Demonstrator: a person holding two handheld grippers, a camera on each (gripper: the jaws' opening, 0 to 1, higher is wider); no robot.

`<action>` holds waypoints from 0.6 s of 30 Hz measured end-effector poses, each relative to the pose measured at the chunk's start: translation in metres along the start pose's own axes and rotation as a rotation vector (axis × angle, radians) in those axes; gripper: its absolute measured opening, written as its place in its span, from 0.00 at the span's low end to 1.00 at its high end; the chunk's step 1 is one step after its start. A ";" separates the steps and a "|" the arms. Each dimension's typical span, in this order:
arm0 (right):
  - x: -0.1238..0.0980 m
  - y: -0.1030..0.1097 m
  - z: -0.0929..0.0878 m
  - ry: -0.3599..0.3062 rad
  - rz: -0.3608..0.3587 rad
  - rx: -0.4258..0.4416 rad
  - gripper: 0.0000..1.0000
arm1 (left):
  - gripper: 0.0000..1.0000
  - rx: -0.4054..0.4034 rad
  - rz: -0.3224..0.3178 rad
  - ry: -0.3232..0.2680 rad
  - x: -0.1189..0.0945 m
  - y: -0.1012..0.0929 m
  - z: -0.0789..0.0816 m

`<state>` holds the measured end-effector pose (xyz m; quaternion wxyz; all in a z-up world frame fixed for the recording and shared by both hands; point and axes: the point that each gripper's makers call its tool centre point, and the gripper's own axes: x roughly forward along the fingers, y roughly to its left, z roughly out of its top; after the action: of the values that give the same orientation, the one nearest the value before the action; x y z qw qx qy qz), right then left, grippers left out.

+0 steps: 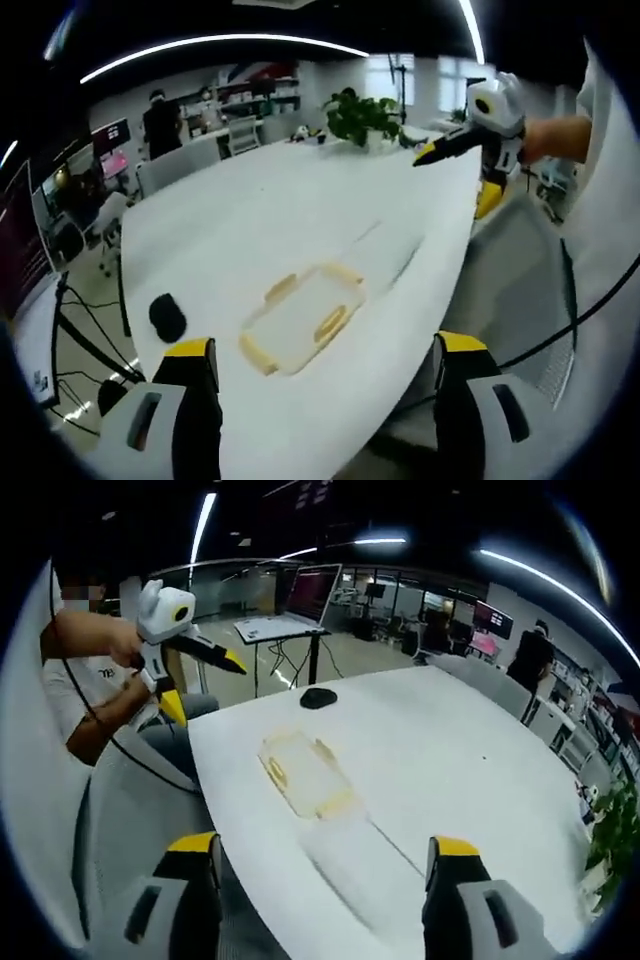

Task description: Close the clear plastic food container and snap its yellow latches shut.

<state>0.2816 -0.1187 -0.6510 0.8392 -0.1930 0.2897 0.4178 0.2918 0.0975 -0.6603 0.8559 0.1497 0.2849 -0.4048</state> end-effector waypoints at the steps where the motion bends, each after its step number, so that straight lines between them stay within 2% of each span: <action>1: 0.001 0.001 0.001 0.001 0.007 0.001 0.82 | 0.86 0.005 -0.006 0.003 0.001 0.001 0.000; 4: 0.006 0.000 0.003 0.004 0.010 -0.011 0.82 | 0.89 0.039 -0.024 0.030 0.004 0.002 -0.005; 8: 0.013 -0.001 0.006 -0.003 0.023 0.000 0.80 | 0.89 0.064 -0.023 0.020 0.008 0.010 -0.005; 15: 0.025 -0.003 0.012 0.003 0.024 -0.055 0.78 | 0.88 0.088 -0.046 0.027 0.013 0.017 -0.004; 18: 0.030 0.000 0.016 -0.010 0.054 -0.073 0.75 | 0.89 0.108 -0.062 0.028 0.015 0.019 -0.003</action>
<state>0.3010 -0.0919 -0.6580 0.8216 -0.2136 0.2749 0.4515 0.3133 0.1022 -0.6716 0.8295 0.1922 0.2792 -0.4439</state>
